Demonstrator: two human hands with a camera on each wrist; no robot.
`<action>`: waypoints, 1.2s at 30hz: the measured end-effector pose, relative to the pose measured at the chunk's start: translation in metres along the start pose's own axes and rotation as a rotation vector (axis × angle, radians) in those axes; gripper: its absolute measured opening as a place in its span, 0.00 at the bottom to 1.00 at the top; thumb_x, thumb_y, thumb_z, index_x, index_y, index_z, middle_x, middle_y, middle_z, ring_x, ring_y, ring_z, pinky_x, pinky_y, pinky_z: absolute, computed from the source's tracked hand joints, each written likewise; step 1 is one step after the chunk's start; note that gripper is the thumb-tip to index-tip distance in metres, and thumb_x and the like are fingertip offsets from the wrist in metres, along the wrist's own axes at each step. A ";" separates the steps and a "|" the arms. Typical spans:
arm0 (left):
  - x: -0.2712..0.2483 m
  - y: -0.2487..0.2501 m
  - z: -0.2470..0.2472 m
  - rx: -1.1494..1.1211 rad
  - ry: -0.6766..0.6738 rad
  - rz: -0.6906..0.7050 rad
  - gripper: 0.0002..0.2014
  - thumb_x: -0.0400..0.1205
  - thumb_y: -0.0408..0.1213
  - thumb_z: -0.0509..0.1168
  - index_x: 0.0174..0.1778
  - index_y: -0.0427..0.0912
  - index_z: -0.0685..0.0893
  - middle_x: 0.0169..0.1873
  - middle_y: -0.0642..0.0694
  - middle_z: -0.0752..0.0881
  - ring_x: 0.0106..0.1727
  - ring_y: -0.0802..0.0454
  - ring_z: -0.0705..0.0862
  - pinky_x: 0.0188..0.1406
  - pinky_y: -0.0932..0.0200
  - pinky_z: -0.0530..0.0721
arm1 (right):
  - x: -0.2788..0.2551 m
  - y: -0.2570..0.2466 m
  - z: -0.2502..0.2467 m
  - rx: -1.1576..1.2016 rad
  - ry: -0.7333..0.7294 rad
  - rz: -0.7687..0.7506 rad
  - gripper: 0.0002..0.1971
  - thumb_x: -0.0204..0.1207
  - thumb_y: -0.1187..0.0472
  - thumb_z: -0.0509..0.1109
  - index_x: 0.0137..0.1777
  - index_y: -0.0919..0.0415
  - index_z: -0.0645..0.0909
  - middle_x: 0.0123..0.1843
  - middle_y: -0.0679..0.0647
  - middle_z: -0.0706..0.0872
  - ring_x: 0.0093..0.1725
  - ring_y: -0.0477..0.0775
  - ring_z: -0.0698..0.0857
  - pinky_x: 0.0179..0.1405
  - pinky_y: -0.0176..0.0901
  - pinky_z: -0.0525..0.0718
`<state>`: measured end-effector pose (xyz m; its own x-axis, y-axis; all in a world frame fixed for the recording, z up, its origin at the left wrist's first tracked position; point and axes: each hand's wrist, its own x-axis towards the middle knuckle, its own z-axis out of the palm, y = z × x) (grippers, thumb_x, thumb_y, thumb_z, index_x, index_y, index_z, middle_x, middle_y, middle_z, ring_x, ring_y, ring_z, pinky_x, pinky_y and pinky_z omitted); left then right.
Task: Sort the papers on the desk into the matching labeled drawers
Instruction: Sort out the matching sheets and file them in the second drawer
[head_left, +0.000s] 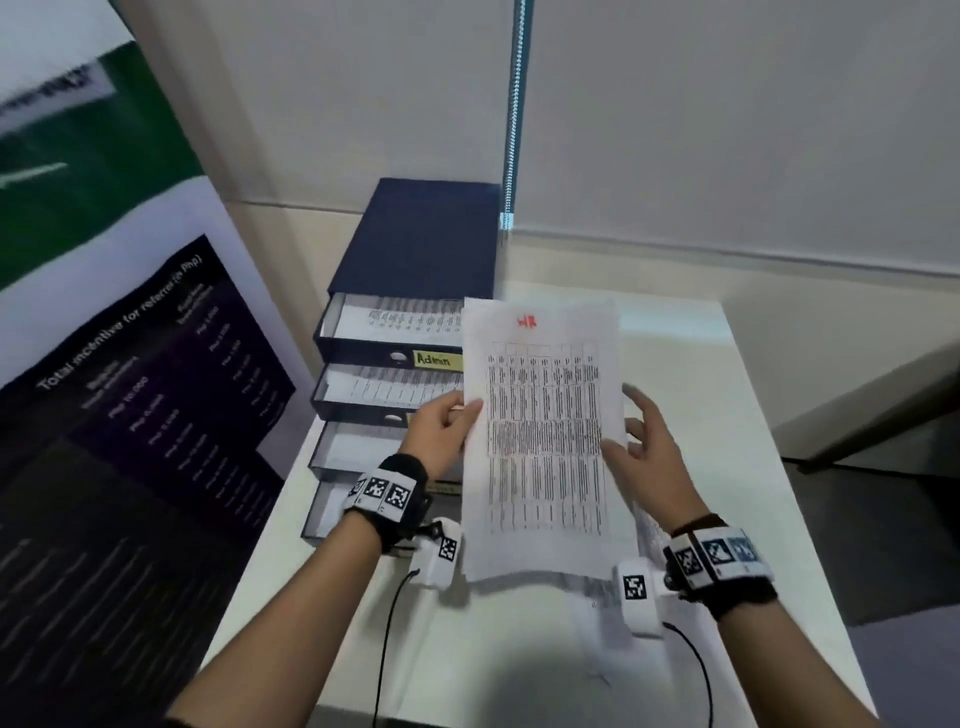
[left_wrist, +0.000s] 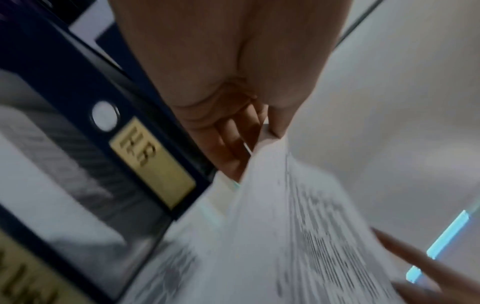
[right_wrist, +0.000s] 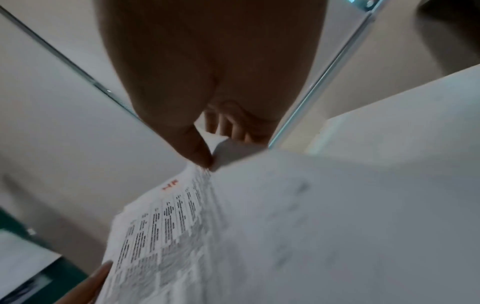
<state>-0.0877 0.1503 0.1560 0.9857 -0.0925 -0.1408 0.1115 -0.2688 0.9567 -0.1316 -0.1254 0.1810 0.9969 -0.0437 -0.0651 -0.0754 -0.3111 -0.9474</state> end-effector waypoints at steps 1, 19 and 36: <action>-0.006 0.004 -0.019 -0.022 0.029 0.006 0.14 0.83 0.53 0.65 0.50 0.45 0.85 0.38 0.31 0.89 0.37 0.46 0.85 0.42 0.43 0.87 | -0.005 -0.010 0.009 0.060 -0.068 -0.001 0.35 0.82 0.69 0.67 0.82 0.40 0.60 0.64 0.45 0.83 0.58 0.42 0.86 0.54 0.35 0.85; -0.055 -0.035 -0.195 -0.119 0.062 -0.216 0.16 0.79 0.39 0.74 0.63 0.47 0.86 0.59 0.47 0.89 0.54 0.52 0.90 0.62 0.56 0.85 | 0.036 -0.040 0.176 0.315 -0.261 0.370 0.16 0.83 0.68 0.64 0.68 0.57 0.83 0.54 0.64 0.87 0.43 0.64 0.85 0.42 0.49 0.84; 0.026 -0.051 -0.144 0.686 0.249 0.131 0.08 0.82 0.46 0.67 0.55 0.55 0.88 0.62 0.52 0.81 0.66 0.52 0.76 0.74 0.45 0.71 | 0.085 -0.045 0.189 0.560 -0.172 0.575 0.11 0.78 0.79 0.67 0.59 0.78 0.83 0.51 0.66 0.86 0.41 0.52 0.87 0.34 0.31 0.88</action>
<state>-0.0499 0.3000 0.1406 0.9940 0.0333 0.1041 -0.0330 -0.8166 0.5762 -0.0393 0.0647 0.1590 0.7986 0.1088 -0.5919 -0.5990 0.2378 -0.7646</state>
